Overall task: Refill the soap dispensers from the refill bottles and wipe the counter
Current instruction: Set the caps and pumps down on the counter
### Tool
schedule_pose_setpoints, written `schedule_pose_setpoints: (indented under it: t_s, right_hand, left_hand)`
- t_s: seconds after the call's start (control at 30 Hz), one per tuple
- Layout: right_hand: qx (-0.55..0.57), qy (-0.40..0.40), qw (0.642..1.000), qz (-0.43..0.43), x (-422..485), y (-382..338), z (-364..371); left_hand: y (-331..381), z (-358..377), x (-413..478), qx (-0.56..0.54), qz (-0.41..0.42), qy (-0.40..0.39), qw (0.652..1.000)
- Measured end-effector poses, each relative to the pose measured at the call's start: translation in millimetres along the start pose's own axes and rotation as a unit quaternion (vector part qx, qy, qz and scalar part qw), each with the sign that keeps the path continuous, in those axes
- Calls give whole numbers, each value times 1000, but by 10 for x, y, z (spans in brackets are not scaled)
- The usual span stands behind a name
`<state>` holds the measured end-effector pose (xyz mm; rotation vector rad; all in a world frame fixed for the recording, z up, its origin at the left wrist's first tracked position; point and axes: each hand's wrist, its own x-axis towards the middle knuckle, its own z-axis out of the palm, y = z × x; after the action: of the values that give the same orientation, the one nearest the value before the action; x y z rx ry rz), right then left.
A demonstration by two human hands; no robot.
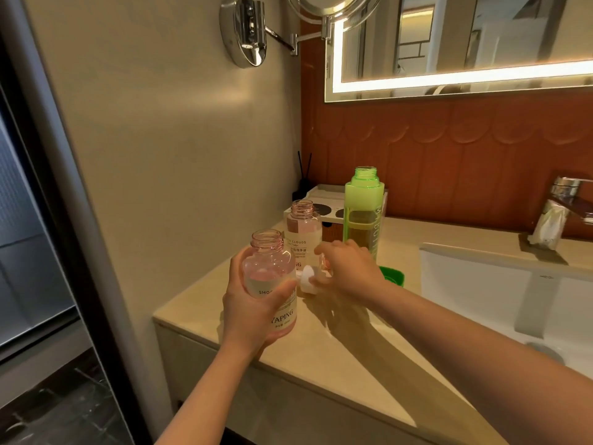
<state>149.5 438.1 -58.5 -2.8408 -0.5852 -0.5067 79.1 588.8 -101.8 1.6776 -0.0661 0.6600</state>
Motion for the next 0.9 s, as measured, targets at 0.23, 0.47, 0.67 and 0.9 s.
schedule_pose_setpoints:
  t_s: [0.23, 0.47, 0.67, 0.9]
  right_hand:
    - [185, 260, 939, 128, 153, 410, -326]
    - [332, 227, 890, 215, 558, 652, -258]
    - [426, 223, 857, 185, 689, 654, -68]
    - [397, 238, 865, 195, 687, 662, -71]
  left_hand:
    - [5, 23, 21, -16, -10, -16, 1000]
    - [-2, 21, 17, -18, -17, -22, 999]
    - [-26, 14, 31, -14, -14, -25, 999]
    - [-29, 3, 6, -23, 1, -23, 999]
